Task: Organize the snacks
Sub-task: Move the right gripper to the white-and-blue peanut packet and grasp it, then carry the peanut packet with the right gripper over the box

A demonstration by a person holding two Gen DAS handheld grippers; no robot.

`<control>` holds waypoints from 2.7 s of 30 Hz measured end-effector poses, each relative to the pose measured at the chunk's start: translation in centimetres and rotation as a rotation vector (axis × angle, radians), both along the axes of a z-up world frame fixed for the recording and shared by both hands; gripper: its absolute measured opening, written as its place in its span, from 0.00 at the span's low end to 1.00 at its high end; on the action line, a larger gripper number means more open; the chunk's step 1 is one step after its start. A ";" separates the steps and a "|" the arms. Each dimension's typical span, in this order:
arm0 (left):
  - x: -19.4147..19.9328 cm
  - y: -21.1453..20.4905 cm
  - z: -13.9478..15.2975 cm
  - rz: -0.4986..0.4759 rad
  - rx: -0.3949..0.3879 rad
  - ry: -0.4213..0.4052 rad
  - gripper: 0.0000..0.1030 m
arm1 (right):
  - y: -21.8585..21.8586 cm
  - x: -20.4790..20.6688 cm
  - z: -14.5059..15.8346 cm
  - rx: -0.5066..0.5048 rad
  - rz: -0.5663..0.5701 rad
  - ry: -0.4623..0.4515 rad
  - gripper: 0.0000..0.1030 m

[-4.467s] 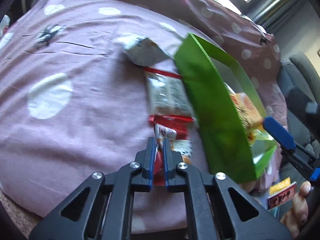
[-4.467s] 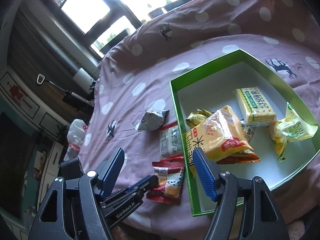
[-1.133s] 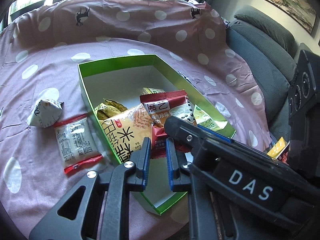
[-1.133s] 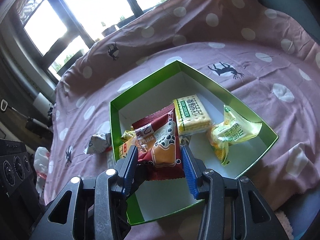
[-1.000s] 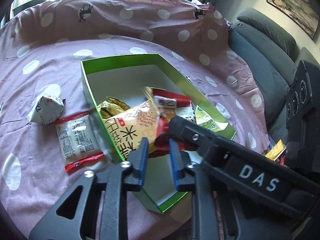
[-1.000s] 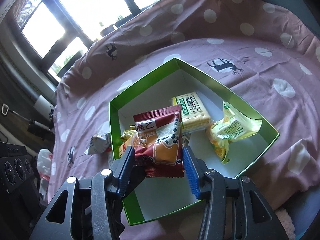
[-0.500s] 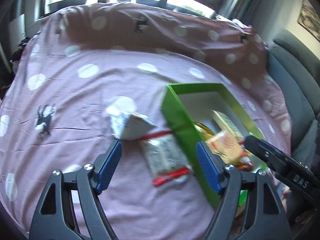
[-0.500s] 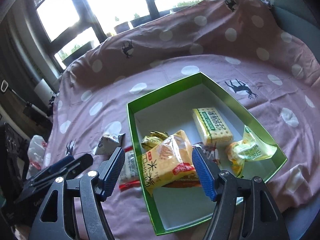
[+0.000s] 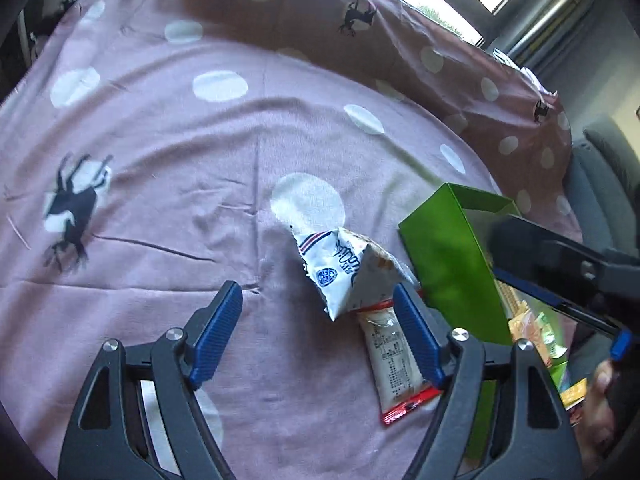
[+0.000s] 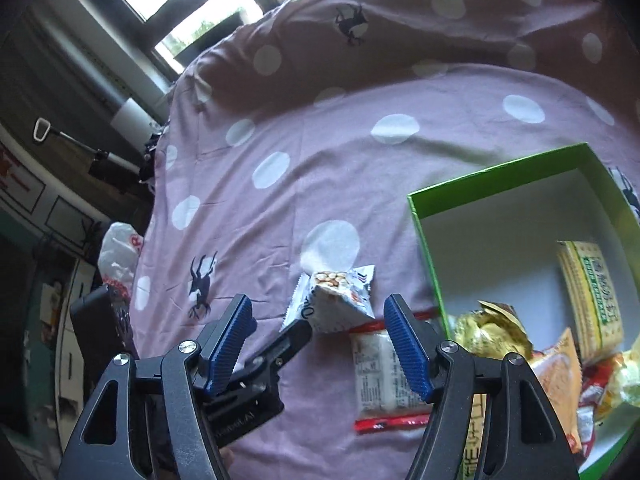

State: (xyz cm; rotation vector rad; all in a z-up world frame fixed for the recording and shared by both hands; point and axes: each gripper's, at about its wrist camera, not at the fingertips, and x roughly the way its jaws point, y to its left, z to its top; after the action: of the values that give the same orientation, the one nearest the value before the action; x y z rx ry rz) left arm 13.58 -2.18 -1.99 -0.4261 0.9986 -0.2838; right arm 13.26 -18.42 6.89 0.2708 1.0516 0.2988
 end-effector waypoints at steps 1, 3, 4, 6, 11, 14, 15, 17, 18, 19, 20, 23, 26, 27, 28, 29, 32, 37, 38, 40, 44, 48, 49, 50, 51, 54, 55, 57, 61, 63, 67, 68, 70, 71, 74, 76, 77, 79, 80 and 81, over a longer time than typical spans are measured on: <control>0.3 0.2 -0.2 0.003 -0.025 0.006 0.75 | 0.6 0.6 -0.4 -0.013 0.008 0.017 0.68; 0.7 0.3 -0.7 0.002 -0.077 0.025 0.75 | 1.7 1.7 -1.3 -0.047 0.022 0.039 0.68; 0.8 0.2 -0.8 0.002 -0.084 0.037 0.75 | 2.2 2.2 -1.9 -0.066 0.032 0.050 0.68; 0.8 -0.1 -1.0 -0.005 -0.085 0.046 0.75 | 3.0 3.1 -2.9 -0.091 0.046 0.077 0.67; 1.1 -0.5 -1.5 -0.013 -0.064 0.043 0.71 | 3.9 4.5 -5.2 -0.168 0.064 0.134 0.64; 1.3 -0.4 -2.0 -0.010 -0.067 0.057 0.60 | 4.5 4.7 -6.2 -0.213 0.075 0.150 0.64; 1.4 -0.4 -2.1 -0.007 -0.066 0.060 0.56 | 4.6 4.7 -6.4 -0.224 0.079 0.151 0.64; 1.5 -0.4 -2.4 -0.011 -0.080 0.062 0.50 | 4.6 4.7 -6.6 -0.226 0.083 0.148 0.64; 1.5 -0.3 -2.4 -0.012 -0.096 0.063 0.45 | 4.5 4.7 -6.7 -0.224 0.084 0.149 0.64; 1.5 -0.2 -2.4 -0.018 -0.117 0.065 0.38 | 4.5 4.7 -6.8 -0.222 0.084 0.151 0.64; 1.5 -0.2 -2.5 -0.025 -0.130 0.066 0.34 | 4.4 4.8 -6.9 -0.219 0.085 0.152 0.64; 1.4 -0.5 -2.2 -0.046 -0.124 0.053 0.27 | 4.5 4.7 -7.1 -0.200 0.102 0.142 0.57; 0.9 -1.0 -1.6 -0.072 -0.113 0.040 0.26 | 4.4 3.9 -6.5 -0.203 0.096 0.121 0.55; 0.6 -1.1 -1.3 -0.073 -0.102 0.029 0.25 | 4.4 3.5 -6.2 -0.204 0.096 0.109 0.55; 0.3 -1.2 -0.8 -0.072 -0.093 0.016 0.25 | 4.4 3.3 -5.9 -0.199 0.094 0.097 0.55; 0.0 -1.3 -0.4 -0.071 -0.088 0.002 0.25 | 4.3 2.8 -5.3 -0.194 0.088 0.081 0.55; -1.2 -1.7 1.6 -0.074 -0.069 -0.054 0.25 | 3.9 1.7 -3.6 -0.179 0.078 0.032 0.55; -3.7 -2.7 4.8 -0.077 -0.020 -0.143 0.25 | 2.8 -1.1 -0.3 -0.139 0.070 -0.064 0.55; -4.1 -3.0 5.2 -0.080 -0.012 -0.156 0.25 | 2.6 -1.6 0.2 -0.133 0.067 -0.080 0.55; -5.2 -4.0 6.3 -0.094 0.008 -0.189 0.25 | 1.7 -2.9 1.2 -0.120 0.060 -0.113 0.55; -6.6 -6.3 7.7 -0.140 0.032 -0.234 0.25 | -0.4 -5.2 2.7 -0.108 0.027 -0.169 0.55; -7.7 -9.1 8.5 -0.197 0.038 -0.268 0.25 | -3.3 -7.1 3.7 -0.107 -0.026 -0.204 0.55; -7.9 -9.8 8.6 -0.211 0.042 -0.274 0.25 | -4.0 -7.6 3.9 -0.107 -0.040 -0.212 0.55; -8.0 -10.5 8.8 -0.224 0.045 -0.281 0.25 | -4.7 -7.9 4.0 -0.108 -0.051 -0.221 0.55; -8.2 -11.4 8.9 -0.242 0.049 -0.288 0.25 | -5.5 -8.4 4.2 -0.107 -0.067 -0.229 0.55; -8.3 -13.5 8.9 -0.280 0.063 -0.295 0.25 | -7.7 -9.2 4.2 -0.092 -0.111 -0.241 0.55; -8.3 -14.1 8.9 -0.286 0.071 -0.297 0.25 | -8.4 -9.4 4.1 -0.082 -0.122 -0.246 0.55; -8.3 -15.2 8.7 -0.299 0.090 -0.299 0.25 | -9.8 -9.7 3.9 -0.056 -0.141 -0.248 0.55; -7.9 -16.8 8.3 -0.311 0.095 -0.275 0.25 | -11.4 -9.5 3.4 -0.042 -0.156 -0.232 0.55; -7.9 -17.5 8.0 -0.318 0.095 -0.259 0.25 | -12.1 -9.5 3.1 -0.046 -0.159 -0.216 0.55; -7.6 -18.8 7.2 -0.318 0.096 -0.224 0.25 | -13.2 -9.3 2.3 -0.038 -0.163 -0.184 0.55; -7.6 -19.0 7.2 -0.316 0.095 -0.220 0.25 | -13.6 -9.2 2.1 -0.032 -0.168 -0.178 0.55; -7.3 -19.5 6.8 -0.315 0.087 -0.201 0.24 | -14.1 -9.0 1.7 -0.027 -0.181 -0.163 0.55; -7.2 -19.7 6.6 -0.314 0.083 -0.188 0.25 | -14.3 -8.9 1.5 -0.023 -0.187 -0.155 0.55; -7.1 -20.2 6.5 -0.316 0.079 -0.172 0.24 | -14.7 -8.8 1.2 -0.020 -0.193 -0.139 0.55; -7.2 -20.3 6.5 -0.313 0.071 -0.175 0.24 | -14.8 -8.9 1.3 -0.023 -0.192 -0.146 0.55; -7.2 -20.2 6.5 -0.312 0.068 -0.171 0.24 | -14.8 -8.9 1.3 -0.025 -0.193 -0.147 0.55; -7.1 -20.2 6.5 -0.313 0.064 -0.164 0.24 | -14.9 -8.9 1.3 -0.026 -0.197 -0.149 0.55; -7.0 -20.2 6.4 -0.314 0.065 -0.162 0.24 | -14.8 -8.9 1.3 -0.028 -0.198 -0.151 0.55; -6.9 -20.2 6.4 -0.316 0.065 -0.157 0.24 | -14.8 -8.7 1.2 -0.030 -0.199 -0.148 0.55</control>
State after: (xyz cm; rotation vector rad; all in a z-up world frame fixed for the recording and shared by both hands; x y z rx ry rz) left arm 6.69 -22.41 4.37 -0.1819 0.9168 -0.5586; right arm 4.52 -33.24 8.13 0.3189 0.8746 0.1217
